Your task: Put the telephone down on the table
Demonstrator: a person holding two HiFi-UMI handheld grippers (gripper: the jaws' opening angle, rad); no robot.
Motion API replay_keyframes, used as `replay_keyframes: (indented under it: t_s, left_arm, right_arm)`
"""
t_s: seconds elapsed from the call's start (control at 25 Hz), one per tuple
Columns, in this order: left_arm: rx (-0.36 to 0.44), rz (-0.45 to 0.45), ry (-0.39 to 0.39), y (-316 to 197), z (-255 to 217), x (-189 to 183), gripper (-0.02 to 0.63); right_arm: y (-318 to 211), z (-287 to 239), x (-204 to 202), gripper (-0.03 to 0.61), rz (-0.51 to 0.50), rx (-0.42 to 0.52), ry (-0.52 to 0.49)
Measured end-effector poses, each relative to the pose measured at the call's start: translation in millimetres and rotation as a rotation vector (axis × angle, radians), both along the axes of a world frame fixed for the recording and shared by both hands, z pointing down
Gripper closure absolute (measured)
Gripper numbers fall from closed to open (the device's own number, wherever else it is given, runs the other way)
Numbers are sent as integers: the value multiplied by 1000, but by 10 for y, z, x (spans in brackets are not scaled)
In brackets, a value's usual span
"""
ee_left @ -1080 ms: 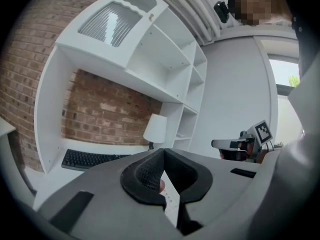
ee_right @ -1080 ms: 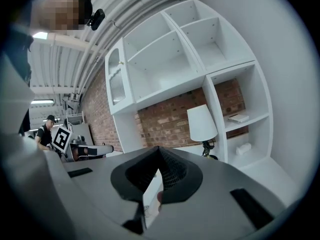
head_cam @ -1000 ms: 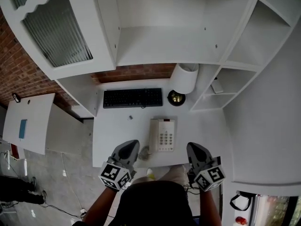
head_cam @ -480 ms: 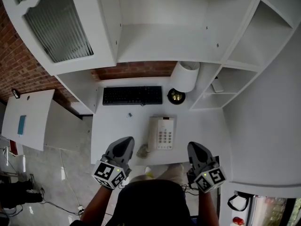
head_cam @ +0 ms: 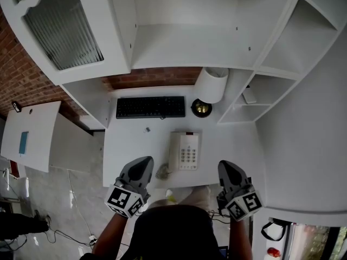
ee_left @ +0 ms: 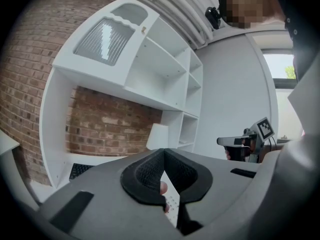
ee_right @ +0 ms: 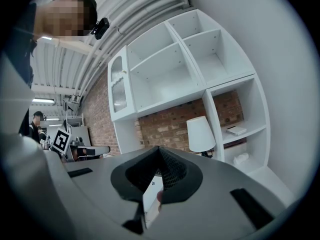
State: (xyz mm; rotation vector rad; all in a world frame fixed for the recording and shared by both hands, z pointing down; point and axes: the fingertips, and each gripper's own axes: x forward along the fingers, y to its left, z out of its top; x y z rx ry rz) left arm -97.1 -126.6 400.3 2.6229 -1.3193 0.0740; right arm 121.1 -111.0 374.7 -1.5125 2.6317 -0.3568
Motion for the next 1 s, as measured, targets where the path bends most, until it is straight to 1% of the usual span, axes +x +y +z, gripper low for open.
replay_keyframes:
  t_s: [0.4,0.8,0.92,1.0]
  left_arm:
    - [8,2,4,-11,10,-21,597]
    - [11,-1,25,26,-51,8,597]
    - [-11,-7,53,35,-114,5,597]
    - [-8,-25,47,-17,-149,-29,595]
  right_arm:
    - [4,-65,-49,581,-17,21,23]
    - [27,-136,-39,581,-20,28,42]
    - [17,-182,-34,581,-15,25,67]
    - [-82,-214,-23,581,-27,38,108]
